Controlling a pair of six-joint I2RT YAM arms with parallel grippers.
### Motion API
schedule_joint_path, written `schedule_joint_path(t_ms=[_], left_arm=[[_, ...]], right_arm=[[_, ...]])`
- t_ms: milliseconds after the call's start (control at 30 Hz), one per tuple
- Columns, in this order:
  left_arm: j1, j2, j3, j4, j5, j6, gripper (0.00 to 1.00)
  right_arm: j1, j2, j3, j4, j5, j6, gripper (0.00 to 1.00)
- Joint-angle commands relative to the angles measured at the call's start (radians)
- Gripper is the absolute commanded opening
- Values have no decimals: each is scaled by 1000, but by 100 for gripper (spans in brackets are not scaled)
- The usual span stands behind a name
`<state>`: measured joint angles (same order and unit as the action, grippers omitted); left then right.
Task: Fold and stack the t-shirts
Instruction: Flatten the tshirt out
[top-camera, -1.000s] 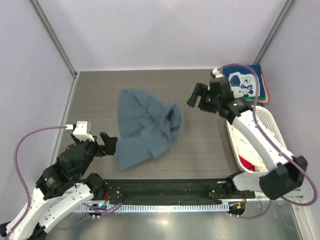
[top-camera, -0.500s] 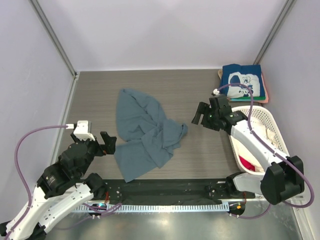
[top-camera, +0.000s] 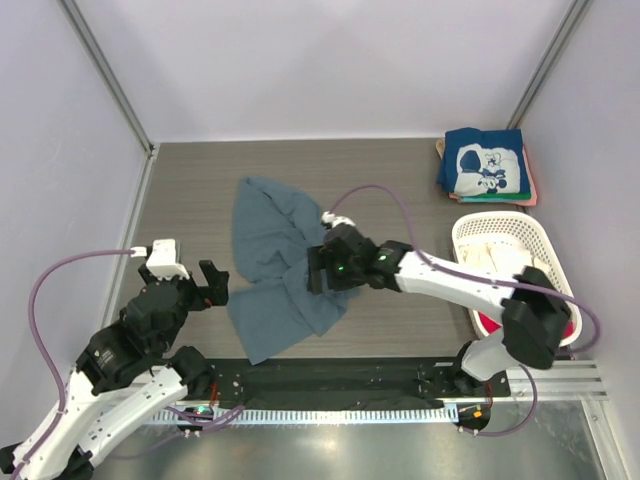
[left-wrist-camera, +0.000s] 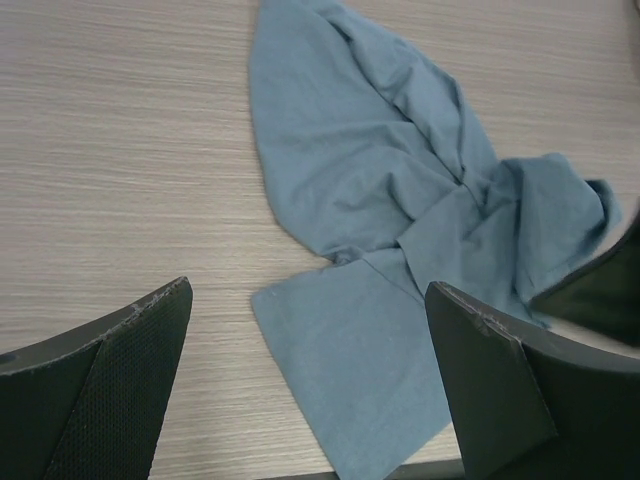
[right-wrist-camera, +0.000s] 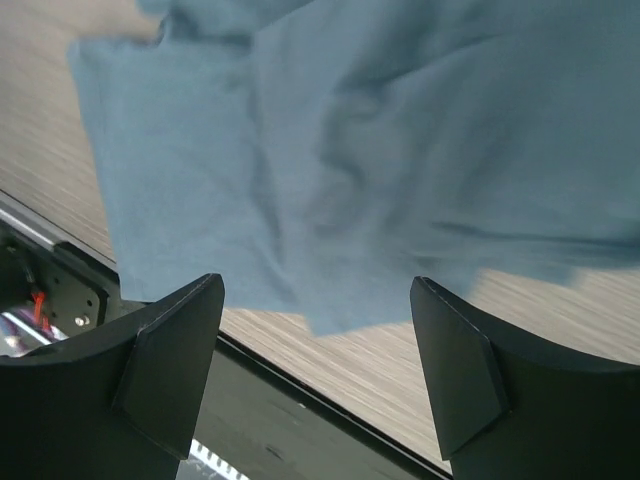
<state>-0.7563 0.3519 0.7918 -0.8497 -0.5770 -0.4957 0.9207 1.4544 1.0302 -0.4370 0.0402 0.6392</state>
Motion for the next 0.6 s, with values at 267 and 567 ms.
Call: schedule_joint_path(t_ms=[267, 567], left_arm=[[32, -88, 46, -58, -201, -92, 100], [48, -111, 52, -63, -202, -98, 100]], right_arm=[[378, 498, 473, -80, 112, -16, 80], [492, 698, 685, -186, 159, -29, 79]])
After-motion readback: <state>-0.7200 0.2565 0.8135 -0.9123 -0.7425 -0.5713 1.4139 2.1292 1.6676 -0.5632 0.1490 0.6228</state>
